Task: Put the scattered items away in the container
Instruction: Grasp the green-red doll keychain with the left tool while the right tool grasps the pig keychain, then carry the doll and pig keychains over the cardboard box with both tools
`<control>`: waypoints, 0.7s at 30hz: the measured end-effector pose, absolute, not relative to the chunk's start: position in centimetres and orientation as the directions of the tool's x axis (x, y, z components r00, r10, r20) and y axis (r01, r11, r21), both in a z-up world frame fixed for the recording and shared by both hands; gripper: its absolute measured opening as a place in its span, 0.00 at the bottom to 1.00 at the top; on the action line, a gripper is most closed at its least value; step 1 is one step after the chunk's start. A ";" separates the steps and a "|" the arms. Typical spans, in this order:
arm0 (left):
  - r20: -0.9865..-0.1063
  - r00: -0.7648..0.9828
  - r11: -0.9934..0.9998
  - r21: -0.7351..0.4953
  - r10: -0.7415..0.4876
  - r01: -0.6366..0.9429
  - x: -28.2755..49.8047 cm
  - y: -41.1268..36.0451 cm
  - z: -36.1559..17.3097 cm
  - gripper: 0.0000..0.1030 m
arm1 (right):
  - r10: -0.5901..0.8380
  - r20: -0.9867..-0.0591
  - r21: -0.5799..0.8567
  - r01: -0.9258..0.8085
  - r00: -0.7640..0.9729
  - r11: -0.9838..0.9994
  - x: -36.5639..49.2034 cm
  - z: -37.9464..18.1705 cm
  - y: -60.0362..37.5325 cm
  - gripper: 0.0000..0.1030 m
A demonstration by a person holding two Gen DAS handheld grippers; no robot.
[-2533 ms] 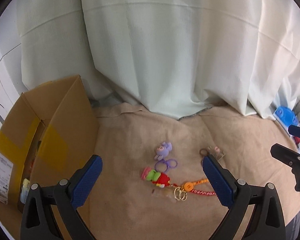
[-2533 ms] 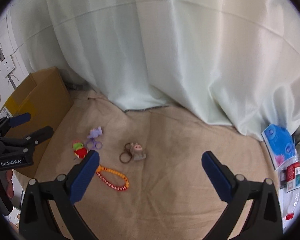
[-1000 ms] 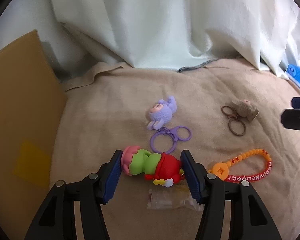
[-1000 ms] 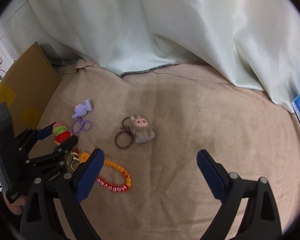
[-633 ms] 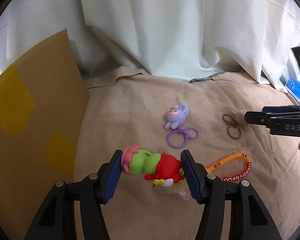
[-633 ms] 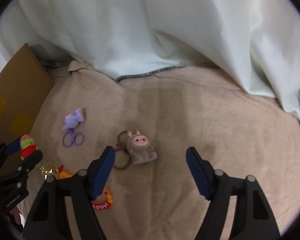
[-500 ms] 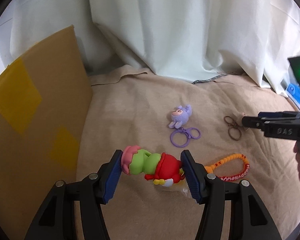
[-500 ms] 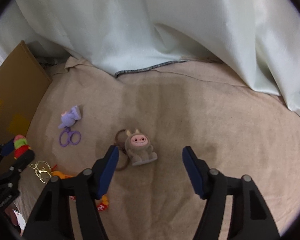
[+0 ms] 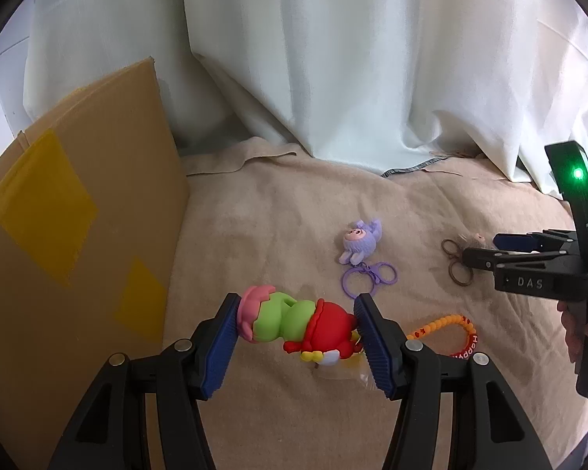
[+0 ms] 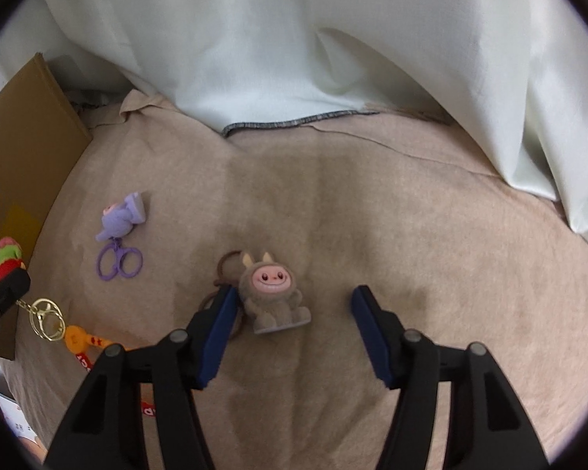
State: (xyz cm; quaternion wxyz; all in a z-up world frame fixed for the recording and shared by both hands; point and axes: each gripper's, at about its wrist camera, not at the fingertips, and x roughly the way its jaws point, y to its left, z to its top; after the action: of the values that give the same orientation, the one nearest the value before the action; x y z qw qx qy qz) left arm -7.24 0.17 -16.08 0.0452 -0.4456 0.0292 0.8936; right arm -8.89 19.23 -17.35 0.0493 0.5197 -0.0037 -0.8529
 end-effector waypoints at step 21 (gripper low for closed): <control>-0.774 -0.627 -0.992 -0.013 0.091 -0.127 -8.8 1.4 -7.1 0.58 | -0.193 -0.763 0.175 0.090 -0.617 -0.980 -2.8 -4.4 22.6 0.31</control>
State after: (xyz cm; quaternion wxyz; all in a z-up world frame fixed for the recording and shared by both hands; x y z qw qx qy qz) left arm -8.76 1.38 -7.11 0.0604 -0.4277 0.0213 0.9017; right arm -2.82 22.56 -4.44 0.0788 0.4306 -0.0599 -0.8971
